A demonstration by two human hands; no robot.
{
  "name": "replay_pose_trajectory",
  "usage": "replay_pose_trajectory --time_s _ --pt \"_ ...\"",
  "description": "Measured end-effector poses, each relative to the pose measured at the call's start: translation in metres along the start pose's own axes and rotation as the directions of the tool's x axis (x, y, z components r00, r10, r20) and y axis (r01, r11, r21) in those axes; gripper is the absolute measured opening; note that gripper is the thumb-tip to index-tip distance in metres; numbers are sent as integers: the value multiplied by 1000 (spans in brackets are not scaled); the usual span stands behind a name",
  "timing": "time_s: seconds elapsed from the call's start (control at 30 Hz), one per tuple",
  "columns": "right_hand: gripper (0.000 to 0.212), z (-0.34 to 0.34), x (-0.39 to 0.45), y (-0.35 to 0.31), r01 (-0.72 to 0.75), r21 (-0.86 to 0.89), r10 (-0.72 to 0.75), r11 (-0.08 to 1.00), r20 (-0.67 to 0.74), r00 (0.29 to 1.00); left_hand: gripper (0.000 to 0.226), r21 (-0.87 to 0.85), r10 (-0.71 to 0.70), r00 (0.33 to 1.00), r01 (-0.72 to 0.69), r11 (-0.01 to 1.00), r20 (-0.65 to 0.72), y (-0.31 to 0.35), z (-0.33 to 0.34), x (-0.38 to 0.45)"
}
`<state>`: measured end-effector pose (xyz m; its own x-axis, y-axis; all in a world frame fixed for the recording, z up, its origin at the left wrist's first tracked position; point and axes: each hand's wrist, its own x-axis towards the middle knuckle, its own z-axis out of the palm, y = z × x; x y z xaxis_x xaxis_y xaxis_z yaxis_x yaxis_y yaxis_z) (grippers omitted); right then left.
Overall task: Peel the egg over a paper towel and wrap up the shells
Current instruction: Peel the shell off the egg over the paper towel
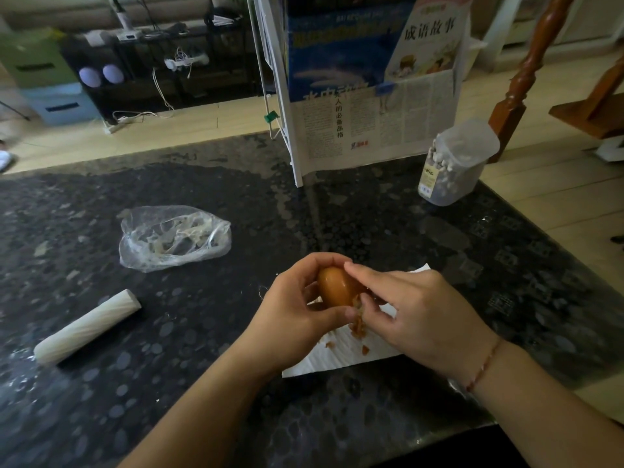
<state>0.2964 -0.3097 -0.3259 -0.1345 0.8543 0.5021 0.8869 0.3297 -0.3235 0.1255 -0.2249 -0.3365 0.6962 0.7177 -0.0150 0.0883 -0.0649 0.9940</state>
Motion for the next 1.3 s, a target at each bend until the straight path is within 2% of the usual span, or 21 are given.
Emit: replay_pose_trajectory --time_s 0.1,0.2,0.3,0.43,0.63,0.77,0.9,0.97,1.03,1.17,1.3 --pt "41 2 1 0 12 -19 -12 1000 10 1000 51 -12 7 1000 -7 1000 -18 1 1 0" --pt "41 2 1 0 -50 13 50 999 13 999 50 -35 9 1000 -10 999 -20 0 2 0" --pt "34 1 2 1 -118 86 122 989 -41 992 51 -64 2 1000 -2 998 -7 1 3 0" --pt "24 1 3 1 -134 93 145 987 -121 982 48 -105 -2 1000 2 994 1 -2 4 0" --pt "18 2 4 2 -175 209 219 962 -211 953 44 -276 -34 999 31 961 -7 -5 3 1" --pt "15 0 2 7 -212 273 260 938 -153 953 41 -399 -40 999 33 916 -10 -7 0 1" --pt "7 0 -1 10 -206 213 208 955 13 978 39 -501 -45 999 33 865 -11 -8 0 0" --pt "8 1 -1 9 -229 133 219 964 85 972 40 -493 -37 999 26 869 -13 -10 1 1" --pt "16 0 -1 7 -227 89 223 970 56 973 39 -442 -33 999 22 897 -16 -11 0 2" --pt "15 -4 0 3 -207 256 237 944 -95 967 46 -283 -46 998 34 958 -35 -9 0 2" --pt "23 -2 2 0 -186 287 219 940 -87 972 57 -278 -65 998 58 959 -15 -6 2 1"
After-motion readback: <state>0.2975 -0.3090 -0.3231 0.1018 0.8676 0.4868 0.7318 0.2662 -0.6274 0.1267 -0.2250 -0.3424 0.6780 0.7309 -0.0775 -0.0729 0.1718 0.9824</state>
